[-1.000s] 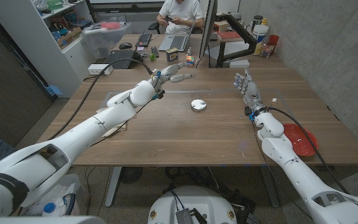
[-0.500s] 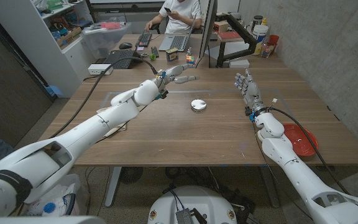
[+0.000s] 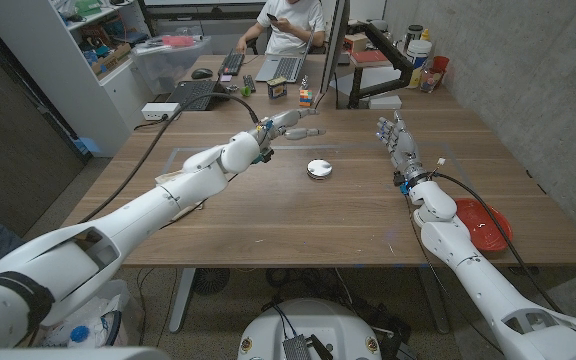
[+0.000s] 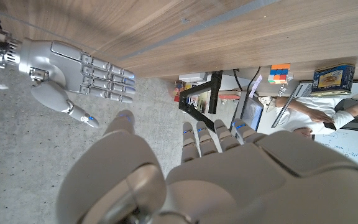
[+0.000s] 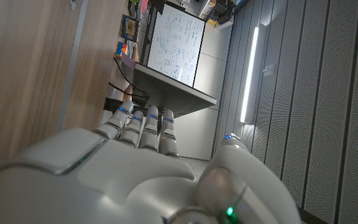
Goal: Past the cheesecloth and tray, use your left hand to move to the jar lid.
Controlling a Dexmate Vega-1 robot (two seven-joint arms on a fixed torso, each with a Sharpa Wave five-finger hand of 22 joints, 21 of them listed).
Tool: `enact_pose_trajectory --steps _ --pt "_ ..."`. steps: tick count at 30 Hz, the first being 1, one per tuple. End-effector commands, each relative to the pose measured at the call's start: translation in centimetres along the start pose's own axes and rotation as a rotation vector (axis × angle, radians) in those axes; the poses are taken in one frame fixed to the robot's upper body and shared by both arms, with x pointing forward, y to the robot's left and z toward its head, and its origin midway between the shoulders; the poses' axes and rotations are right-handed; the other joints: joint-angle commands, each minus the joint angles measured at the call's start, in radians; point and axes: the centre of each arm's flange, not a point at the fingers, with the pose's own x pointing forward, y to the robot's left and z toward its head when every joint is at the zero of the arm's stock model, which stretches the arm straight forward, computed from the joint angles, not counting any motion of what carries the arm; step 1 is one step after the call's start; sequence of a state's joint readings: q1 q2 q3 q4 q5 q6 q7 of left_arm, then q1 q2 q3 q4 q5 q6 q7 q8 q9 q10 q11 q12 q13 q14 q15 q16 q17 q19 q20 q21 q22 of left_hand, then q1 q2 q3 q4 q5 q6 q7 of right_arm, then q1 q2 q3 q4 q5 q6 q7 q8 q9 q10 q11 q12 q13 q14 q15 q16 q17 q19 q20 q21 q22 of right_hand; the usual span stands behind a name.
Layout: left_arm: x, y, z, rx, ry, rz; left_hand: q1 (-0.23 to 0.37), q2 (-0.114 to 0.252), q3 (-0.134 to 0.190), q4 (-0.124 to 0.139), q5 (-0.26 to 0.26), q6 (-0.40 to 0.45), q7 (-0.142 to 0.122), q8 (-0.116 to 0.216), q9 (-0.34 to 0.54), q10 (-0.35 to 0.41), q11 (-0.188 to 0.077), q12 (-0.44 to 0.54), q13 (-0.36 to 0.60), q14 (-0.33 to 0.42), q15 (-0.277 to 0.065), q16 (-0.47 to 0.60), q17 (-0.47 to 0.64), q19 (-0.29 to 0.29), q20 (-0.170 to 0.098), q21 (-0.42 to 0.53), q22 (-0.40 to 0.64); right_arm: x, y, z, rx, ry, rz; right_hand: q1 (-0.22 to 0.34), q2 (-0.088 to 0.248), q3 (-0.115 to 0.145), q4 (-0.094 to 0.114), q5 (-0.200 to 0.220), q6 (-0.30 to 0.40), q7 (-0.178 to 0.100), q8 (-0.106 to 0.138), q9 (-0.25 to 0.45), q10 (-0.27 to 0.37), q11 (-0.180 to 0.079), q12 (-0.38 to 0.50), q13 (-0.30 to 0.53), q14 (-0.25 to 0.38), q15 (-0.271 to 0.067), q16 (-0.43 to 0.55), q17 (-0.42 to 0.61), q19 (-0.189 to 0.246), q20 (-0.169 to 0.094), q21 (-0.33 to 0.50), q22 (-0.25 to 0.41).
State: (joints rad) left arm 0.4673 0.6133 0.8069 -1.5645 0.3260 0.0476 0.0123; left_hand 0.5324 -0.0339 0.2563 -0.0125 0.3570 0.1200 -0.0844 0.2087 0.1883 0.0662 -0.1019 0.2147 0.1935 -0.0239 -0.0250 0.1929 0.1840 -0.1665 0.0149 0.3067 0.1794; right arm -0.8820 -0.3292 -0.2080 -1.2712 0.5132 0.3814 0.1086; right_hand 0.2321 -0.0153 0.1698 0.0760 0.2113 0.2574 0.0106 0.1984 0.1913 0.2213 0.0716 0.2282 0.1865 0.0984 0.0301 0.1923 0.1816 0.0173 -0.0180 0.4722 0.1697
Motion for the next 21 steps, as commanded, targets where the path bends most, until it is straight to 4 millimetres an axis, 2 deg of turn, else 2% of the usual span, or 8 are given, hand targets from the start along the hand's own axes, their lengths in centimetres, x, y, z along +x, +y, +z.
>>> enact_pose_trajectory --steps 1,21 --pt "0.4 -0.8 0.7 0.071 -0.011 -0.022 0.013 0.002 0.0 -0.001 0.002 0.013 -0.003 0.005 0.004 0.007 -0.007 0.002 0.001 0.011 -0.005 0.009 0.002 0.005 0.006 -0.003 0.002 -0.3 0.2 -0.4 0.0 0.013 -0.005 0.002 0.013 0.0 -0.005 0.004 0.007 -0.001 0.001 0.0 0.014 0.0 -0.004 0.001 0.012 0.003 0.001 0.001 0.009 0.002 -0.001 0.005" --pt "1.3 -2.0 0.6 0.119 -0.019 -0.057 0.017 0.002 -0.003 -0.002 0.004 0.025 -0.006 0.008 0.004 0.022 -0.015 0.005 0.002 0.021 -0.002 0.01 0.004 0.013 0.013 -0.007 0.003 -0.1 0.5 -0.1 0.001 -0.002 -0.011 0.002 0.014 -0.002 -0.007 0.003 0.011 -0.001 0.002 0.0 0.02 -0.002 -0.003 0.001 0.018 0.003 0.003 0.001 0.015 0.004 -0.008 0.005"
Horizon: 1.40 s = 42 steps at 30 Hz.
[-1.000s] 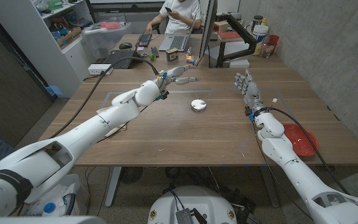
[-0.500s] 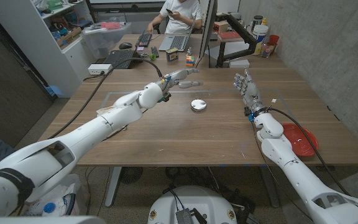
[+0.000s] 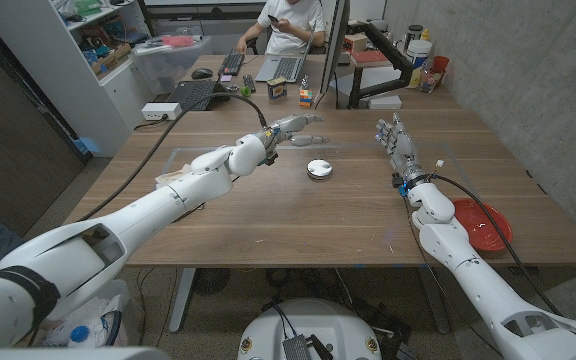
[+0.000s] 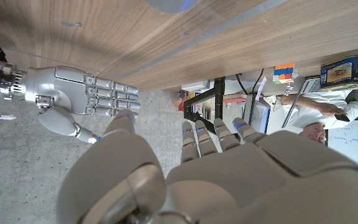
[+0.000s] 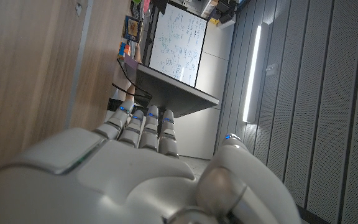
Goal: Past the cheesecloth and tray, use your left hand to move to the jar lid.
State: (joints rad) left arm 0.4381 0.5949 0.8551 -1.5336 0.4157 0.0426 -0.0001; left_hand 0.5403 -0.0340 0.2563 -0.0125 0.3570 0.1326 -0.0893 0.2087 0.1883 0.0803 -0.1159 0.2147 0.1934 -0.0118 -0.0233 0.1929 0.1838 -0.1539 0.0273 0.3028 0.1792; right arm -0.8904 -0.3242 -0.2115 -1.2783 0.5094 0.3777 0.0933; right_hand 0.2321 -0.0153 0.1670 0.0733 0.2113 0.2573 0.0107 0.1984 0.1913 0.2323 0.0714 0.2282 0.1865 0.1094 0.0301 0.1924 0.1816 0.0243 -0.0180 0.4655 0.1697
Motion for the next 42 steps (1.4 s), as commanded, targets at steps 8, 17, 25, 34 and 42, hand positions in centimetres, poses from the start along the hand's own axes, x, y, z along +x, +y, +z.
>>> enact_pose_trajectory --steps 8,17,25,34,42 --pt "0.5 -1.1 -0.3 0.03 -0.002 -0.025 0.01 0.003 -0.004 -0.002 0.004 0.007 0.0 0.005 0.004 0.008 -0.001 0.004 0.003 0.011 -0.003 0.011 0.004 0.002 0.004 -0.004 0.003 0.2 0.3 0.3 -0.005 -0.011 0.001 0.002 0.014 0.0 -0.004 0.003 0.013 -0.001 0.002 0.0 0.01 -0.002 -0.003 0.001 0.007 0.003 0.002 0.001 0.009 0.004 -0.004 0.005" --pt "0.9 -1.5 -0.4 0.068 -0.003 -0.031 0.011 0.003 -0.005 -0.002 0.005 0.008 -0.001 0.005 0.004 0.013 -0.001 0.005 0.003 0.014 -0.004 0.011 0.005 0.004 0.007 -0.006 0.003 0.1 0.3 0.3 -0.005 -0.012 -0.001 0.001 0.015 -0.001 -0.005 0.003 0.013 -0.002 0.002 0.0 0.008 -0.002 -0.004 0.001 0.009 0.002 0.002 0.001 0.011 0.004 -0.006 0.005" --pt "1.3 -2.0 -0.1 0.105 -0.011 -0.044 0.012 0.003 -0.006 -0.002 0.006 0.008 -0.002 0.005 0.004 0.016 -0.003 0.005 0.003 0.015 -0.006 0.011 0.005 0.004 0.007 -0.008 0.004 -0.1 0.1 0.2 -0.007 -0.014 -0.006 0.001 0.015 -0.001 -0.005 0.003 0.013 -0.002 0.002 0.0 0.009 -0.002 -0.004 0.001 0.009 0.002 0.002 0.001 0.012 0.004 -0.009 0.005" --pt "1.5 -2.7 0.0 0.125 -0.01 -0.058 0.013 0.004 -0.008 -0.002 0.007 0.01 -0.005 0.006 0.004 0.021 -0.006 0.006 0.003 0.02 -0.008 0.011 0.005 0.006 0.008 -0.011 0.004 -0.1 0.1 0.5 -0.015 -0.015 0.002 0.001 0.016 -0.002 -0.005 0.003 0.013 -0.001 0.001 0.0 0.009 -0.002 -0.004 0.001 0.01 0.002 0.002 0.001 0.014 0.004 -0.012 0.005" --pt "1.6 -3.1 0.0 0.135 -0.011 -0.063 0.015 0.004 -0.009 -0.003 0.008 0.016 -0.006 0.008 0.004 0.024 -0.007 0.006 0.004 0.023 -0.009 0.012 0.006 0.007 0.008 -0.013 0.004 -0.1 0.1 0.6 -0.019 -0.02 0.005 0.0 0.016 -0.002 -0.006 0.003 0.014 -0.002 0.001 0.0 0.01 -0.003 -0.005 0.001 0.011 0.003 0.002 0.001 0.015 0.005 -0.015 0.005"
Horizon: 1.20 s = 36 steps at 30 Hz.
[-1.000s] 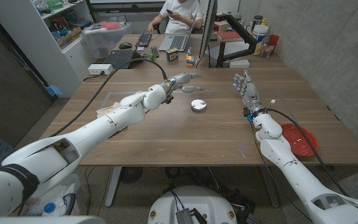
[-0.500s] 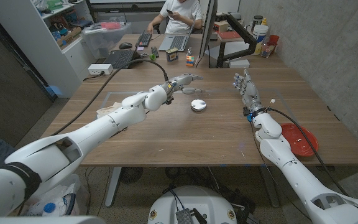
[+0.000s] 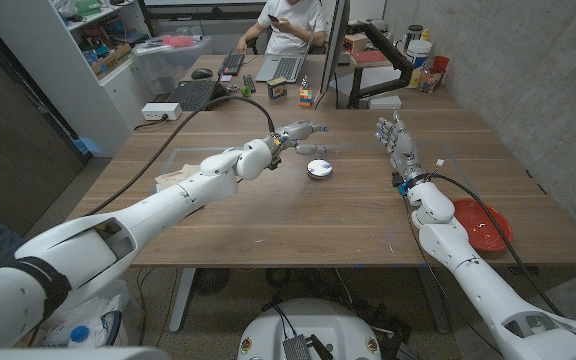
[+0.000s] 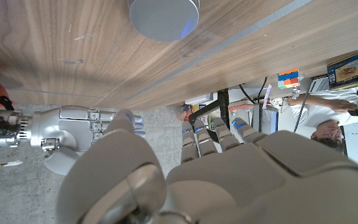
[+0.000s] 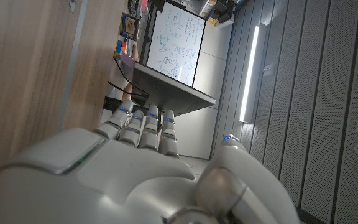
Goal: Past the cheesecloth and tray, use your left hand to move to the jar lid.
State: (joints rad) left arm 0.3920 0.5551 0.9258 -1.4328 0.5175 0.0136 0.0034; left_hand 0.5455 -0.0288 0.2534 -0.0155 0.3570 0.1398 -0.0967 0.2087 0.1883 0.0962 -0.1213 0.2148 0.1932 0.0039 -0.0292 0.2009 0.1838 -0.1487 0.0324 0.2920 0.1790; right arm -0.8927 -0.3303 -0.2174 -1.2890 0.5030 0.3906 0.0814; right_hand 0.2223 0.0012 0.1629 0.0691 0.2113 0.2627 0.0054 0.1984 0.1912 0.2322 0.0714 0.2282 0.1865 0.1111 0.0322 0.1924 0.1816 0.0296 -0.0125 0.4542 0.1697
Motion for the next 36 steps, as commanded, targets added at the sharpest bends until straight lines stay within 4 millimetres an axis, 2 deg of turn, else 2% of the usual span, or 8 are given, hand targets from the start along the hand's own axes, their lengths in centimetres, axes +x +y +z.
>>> enact_pose_trajectory --steps 1,21,36 --pt "0.3 -0.7 0.1 0.024 -0.001 -0.008 0.01 -0.001 -0.006 0.0 0.008 0.012 0.001 0.009 0.005 0.009 -0.002 0.006 0.004 0.008 -0.003 0.004 0.006 0.002 0.002 -0.002 0.004 0.0 0.0 0.2 -0.007 -0.005 0.004 0.01 0.0 0.002 -0.002 0.003 0.008 0.004 0.001 0.0 0.01 -0.003 -0.005 0.001 0.01 0.0 0.002 0.001 0.01 -0.001 -0.004 0.005" --pt "1.1 -1.2 -0.2 0.043 -0.011 -0.005 0.013 0.0 -0.009 0.0 0.011 0.02 -0.004 0.011 0.005 0.02 -0.007 0.007 0.004 0.02 -0.004 0.006 0.006 0.008 0.011 -0.006 0.005 0.4 -0.3 0.9 -0.026 -0.029 0.008 0.009 0.001 0.0 -0.002 0.002 0.009 0.003 0.001 0.0 0.011 0.0 -0.005 0.001 0.011 0.0 0.001 0.001 0.013 -0.001 -0.011 0.006" --pt "1.1 -2.8 -0.2 0.043 -0.01 -0.034 0.014 0.0 -0.011 0.0 0.013 0.022 -0.005 0.01 0.005 0.022 -0.004 0.005 0.005 0.022 -0.002 0.005 0.007 0.011 0.016 -0.009 0.005 0.7 0.1 0.6 -0.028 -0.019 0.021 0.009 0.002 -0.002 -0.003 0.002 0.008 0.004 0.0 0.0 0.012 0.0 -0.005 0.001 0.011 0.0 0.001 0.001 0.015 0.0 -0.016 0.006"
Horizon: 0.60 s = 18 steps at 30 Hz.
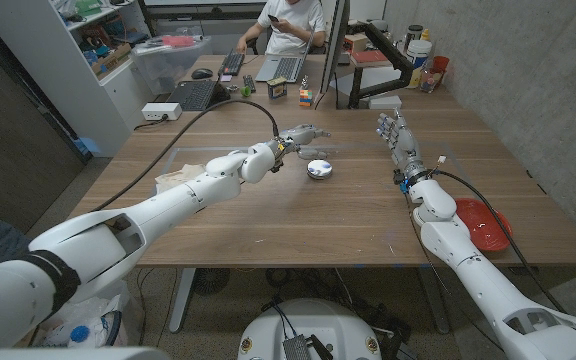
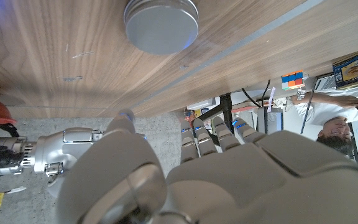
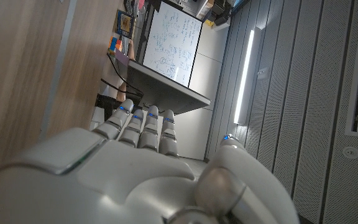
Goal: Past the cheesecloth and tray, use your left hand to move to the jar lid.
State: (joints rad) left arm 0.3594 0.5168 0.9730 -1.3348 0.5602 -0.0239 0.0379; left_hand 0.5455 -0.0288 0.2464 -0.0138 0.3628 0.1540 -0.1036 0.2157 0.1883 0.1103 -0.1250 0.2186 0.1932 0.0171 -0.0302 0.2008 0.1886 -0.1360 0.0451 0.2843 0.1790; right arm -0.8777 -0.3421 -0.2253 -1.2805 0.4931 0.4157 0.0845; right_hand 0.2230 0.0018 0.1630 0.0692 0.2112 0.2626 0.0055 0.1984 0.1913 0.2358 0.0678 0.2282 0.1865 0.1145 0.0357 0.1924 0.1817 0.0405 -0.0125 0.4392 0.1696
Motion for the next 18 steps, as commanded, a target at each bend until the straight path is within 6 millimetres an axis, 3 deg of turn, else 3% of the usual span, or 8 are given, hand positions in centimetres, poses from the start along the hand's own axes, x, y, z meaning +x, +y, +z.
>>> enact_pose_trajectory --steps 1,18 --pt "0.0 -1.2 -0.1 -0.007 0.0 -0.018 0.014 0.0 -0.004 -0.001 0.007 0.008 0.002 0.003 0.005 0.008 -0.002 0.001 0.005 0.009 -0.001 0.005 0.002 -0.001 0.004 -0.001 0.005 0.3 0.3 -0.2 -0.002 0.008 0.009 0.008 0.001 -0.002 -0.003 0.002 0.008 0.004 0.0 0.0 0.008 0.003 -0.006 0.001 0.008 -0.003 0.001 0.001 0.004 0.0 -0.002 0.006" --pt "0.3 -2.3 -0.6 -0.024 -0.01 -0.034 0.015 0.001 -0.006 -0.001 0.009 0.009 0.001 0.003 0.005 0.009 -0.005 0.0 0.005 0.01 0.0 0.004 0.002 -0.001 0.005 -0.004 0.006 0.2 0.3 -0.3 -0.006 0.012 -0.008 0.008 0.003 -0.003 -0.004 0.002 0.011 0.004 0.0 0.0 0.009 0.002 -0.006 0.001 0.009 -0.003 0.0 0.001 0.006 0.0 -0.009 0.006"
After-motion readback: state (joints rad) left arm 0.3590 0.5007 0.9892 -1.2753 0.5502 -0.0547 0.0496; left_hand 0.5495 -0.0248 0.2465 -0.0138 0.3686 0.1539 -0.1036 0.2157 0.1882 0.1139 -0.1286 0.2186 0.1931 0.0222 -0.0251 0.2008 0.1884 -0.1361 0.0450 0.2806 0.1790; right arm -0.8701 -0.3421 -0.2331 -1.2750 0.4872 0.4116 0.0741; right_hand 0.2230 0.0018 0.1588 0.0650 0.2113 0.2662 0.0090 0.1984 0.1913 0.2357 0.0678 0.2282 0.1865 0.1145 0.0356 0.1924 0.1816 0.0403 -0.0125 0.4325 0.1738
